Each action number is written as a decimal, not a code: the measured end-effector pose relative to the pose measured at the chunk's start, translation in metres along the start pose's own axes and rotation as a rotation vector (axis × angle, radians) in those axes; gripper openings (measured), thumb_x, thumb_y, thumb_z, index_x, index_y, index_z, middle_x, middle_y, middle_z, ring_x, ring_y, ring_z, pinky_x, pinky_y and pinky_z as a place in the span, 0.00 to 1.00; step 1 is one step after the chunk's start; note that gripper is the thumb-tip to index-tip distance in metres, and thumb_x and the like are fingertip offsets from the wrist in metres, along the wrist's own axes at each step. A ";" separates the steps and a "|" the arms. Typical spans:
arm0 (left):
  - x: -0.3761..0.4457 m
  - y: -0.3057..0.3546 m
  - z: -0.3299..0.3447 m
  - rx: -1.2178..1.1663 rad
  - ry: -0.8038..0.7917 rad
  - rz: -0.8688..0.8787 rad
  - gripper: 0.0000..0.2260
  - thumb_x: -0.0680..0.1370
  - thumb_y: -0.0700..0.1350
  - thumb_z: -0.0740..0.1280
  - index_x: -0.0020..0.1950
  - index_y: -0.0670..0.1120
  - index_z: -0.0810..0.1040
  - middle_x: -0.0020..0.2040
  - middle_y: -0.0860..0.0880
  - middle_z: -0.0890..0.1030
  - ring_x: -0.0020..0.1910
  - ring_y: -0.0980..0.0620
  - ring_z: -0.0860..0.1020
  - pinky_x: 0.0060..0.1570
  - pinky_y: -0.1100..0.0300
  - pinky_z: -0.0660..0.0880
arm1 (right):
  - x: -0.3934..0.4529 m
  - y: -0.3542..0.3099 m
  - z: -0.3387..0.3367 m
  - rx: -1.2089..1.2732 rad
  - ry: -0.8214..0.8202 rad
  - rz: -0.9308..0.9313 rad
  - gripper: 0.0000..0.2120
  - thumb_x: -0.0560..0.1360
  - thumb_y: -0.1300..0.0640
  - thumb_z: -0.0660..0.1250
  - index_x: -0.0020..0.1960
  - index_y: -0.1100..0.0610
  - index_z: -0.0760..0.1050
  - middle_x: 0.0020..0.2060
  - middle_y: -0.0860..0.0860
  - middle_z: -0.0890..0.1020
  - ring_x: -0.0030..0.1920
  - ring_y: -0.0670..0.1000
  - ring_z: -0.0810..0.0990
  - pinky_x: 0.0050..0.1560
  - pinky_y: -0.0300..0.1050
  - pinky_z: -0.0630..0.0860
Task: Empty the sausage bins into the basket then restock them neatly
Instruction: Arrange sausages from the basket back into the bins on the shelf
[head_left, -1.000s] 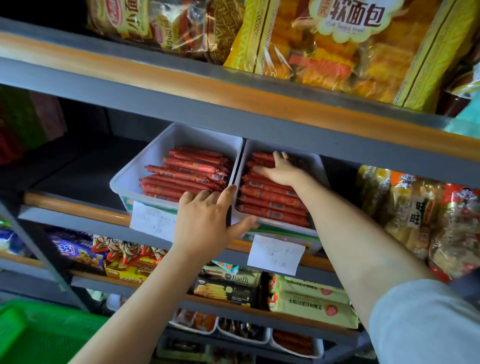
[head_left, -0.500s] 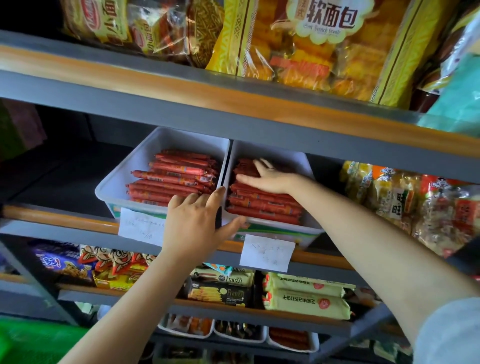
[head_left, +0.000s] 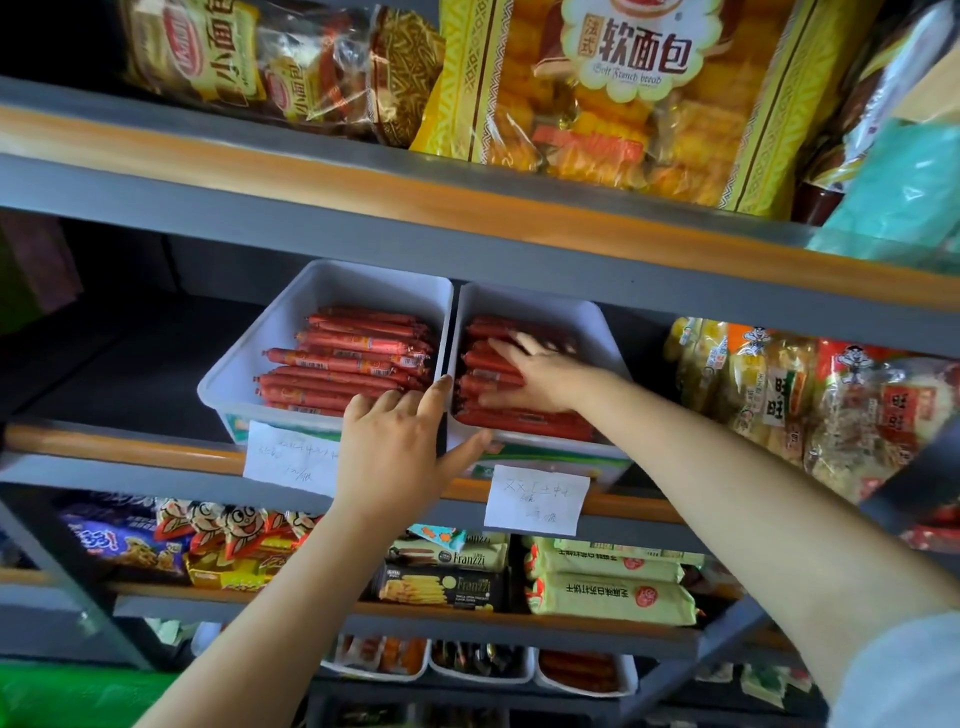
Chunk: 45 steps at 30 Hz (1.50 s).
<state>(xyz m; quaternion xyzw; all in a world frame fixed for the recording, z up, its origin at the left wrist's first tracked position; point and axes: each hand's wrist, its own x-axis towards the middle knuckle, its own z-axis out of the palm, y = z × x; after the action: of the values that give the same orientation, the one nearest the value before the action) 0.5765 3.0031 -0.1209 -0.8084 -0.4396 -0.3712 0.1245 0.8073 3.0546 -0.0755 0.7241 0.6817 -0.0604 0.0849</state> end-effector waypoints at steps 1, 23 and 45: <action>0.000 0.000 0.001 0.005 0.001 0.003 0.33 0.76 0.69 0.56 0.62 0.44 0.80 0.39 0.49 0.84 0.40 0.46 0.82 0.42 0.53 0.69 | -0.003 -0.001 0.005 -0.018 -0.022 -0.004 0.52 0.62 0.18 0.53 0.77 0.38 0.36 0.79 0.46 0.38 0.79 0.57 0.42 0.76 0.63 0.46; 0.000 0.000 0.001 0.038 -0.023 -0.001 0.33 0.77 0.69 0.54 0.63 0.44 0.80 0.39 0.49 0.84 0.40 0.46 0.82 0.41 0.52 0.69 | -0.013 0.015 -0.018 0.129 -0.061 -0.028 0.50 0.62 0.19 0.57 0.76 0.32 0.39 0.79 0.44 0.38 0.79 0.56 0.43 0.77 0.60 0.50; 0.000 0.000 -0.001 0.044 -0.054 0.015 0.33 0.78 0.68 0.55 0.65 0.43 0.79 0.40 0.47 0.84 0.40 0.45 0.81 0.40 0.53 0.68 | -0.037 0.021 0.002 0.059 -0.037 -0.040 0.49 0.70 0.34 0.69 0.77 0.36 0.37 0.78 0.46 0.36 0.79 0.57 0.40 0.77 0.62 0.49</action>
<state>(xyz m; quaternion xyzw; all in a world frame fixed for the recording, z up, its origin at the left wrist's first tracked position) 0.5762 3.0021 -0.1204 -0.8186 -0.4447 -0.3383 0.1332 0.8262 3.0168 -0.0692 0.7114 0.6922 -0.0957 0.0750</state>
